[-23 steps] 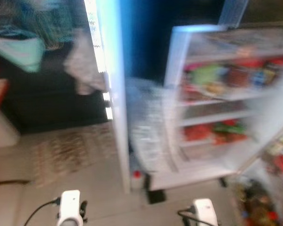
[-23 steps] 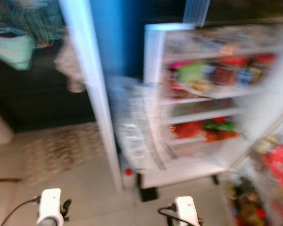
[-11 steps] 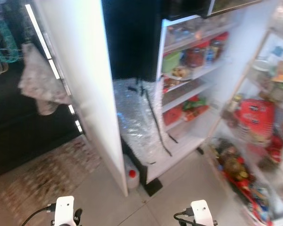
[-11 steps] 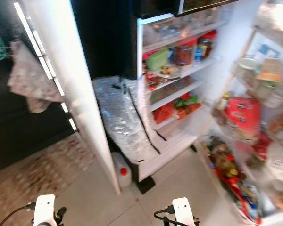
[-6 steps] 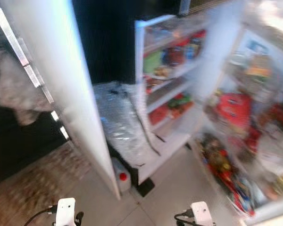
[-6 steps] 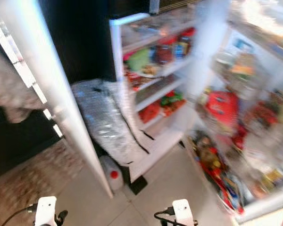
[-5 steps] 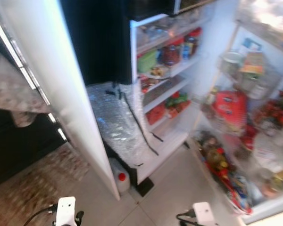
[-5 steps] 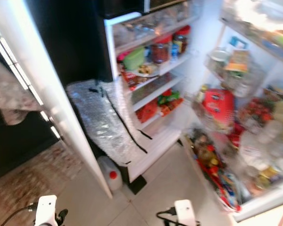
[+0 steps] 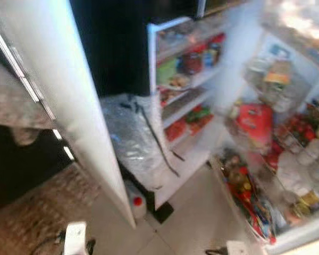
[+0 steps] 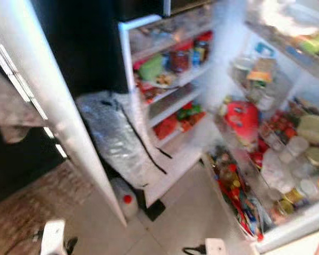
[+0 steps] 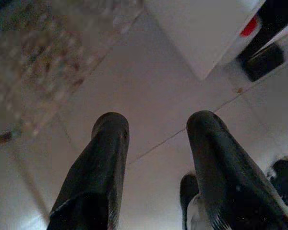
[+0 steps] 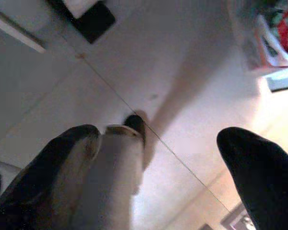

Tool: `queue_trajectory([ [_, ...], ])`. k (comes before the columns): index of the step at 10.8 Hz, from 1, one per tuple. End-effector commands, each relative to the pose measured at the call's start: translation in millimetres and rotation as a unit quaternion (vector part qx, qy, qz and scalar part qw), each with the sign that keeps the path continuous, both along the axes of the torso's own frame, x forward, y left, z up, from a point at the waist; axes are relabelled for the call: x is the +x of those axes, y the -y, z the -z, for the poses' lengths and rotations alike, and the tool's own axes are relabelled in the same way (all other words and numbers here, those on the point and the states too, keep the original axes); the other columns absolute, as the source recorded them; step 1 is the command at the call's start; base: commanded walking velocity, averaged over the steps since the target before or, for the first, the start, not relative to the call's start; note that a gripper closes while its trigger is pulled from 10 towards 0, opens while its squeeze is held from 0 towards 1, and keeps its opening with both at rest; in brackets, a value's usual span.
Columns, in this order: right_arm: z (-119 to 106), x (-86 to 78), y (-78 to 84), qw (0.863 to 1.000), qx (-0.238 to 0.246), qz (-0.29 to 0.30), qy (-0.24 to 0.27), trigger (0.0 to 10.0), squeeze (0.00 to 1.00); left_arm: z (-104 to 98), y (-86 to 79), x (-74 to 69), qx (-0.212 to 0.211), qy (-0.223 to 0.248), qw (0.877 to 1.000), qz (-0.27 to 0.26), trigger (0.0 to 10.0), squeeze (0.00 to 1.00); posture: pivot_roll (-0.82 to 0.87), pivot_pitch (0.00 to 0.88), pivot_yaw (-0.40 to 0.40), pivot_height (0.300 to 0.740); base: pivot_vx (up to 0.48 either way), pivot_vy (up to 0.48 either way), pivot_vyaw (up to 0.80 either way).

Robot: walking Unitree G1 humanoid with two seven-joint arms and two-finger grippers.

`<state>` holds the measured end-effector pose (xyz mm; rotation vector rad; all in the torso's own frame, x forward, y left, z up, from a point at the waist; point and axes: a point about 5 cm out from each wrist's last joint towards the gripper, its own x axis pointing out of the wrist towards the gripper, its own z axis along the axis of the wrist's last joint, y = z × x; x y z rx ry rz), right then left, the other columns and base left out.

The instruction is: Restocking fridge

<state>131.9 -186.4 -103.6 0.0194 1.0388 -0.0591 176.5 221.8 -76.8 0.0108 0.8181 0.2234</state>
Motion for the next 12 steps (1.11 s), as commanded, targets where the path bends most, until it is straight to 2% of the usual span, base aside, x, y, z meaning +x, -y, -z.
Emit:
queue_trajectory([
  [1,-3.3,5.4,10.4,1.0,0.003,0.024,0.012,10.0,0.0,1.0,-2.3,-2.5,-0.001,-0.006,1.0,-0.012,10.0,0.0,0.01,0.006,0.051,0.74,0.0,0.431,0.0],
  [3,-4.3,6.4,14.7,0.999,-0.004,0.033,0.015,10.0,0.0,1.7,-2.9,-4.0,0.001,-0.009,1.0,-0.012,10.0,0.0,0.0,0.0,0.049,0.74,0.0,0.381,0.0],
  [7,-4.5,4.8,15.3,0.997,0.004,0.074,0.03,10.0,0.0,3.2,-2.9,-7.3,0.003,-0.014,1.0,-0.006,10.0,0.0,0.0,0.0,0.054,0.74,0.0,0.0,0.0],
  [9,-4.1,3.4,15.2,0.994,0.013,0.101,0.034,10.0,0.0,3.4,-2.0,-7.2,0.004,-0.015,1.0,0.0,10.0,0.0,-0.01,0.0,0.055,0.74,0.0,0.0,-0.58],
  [12,-3.9,3.3,15.6,0.995,0.011,0.095,0.03,10.0,0.0,3.1,0.7,-5.8,0.003,-0.011,1.0,-0.001,10.0,0.0,0.0,0.0,0.052,0.74,0.0,0.0,-0.71],
])
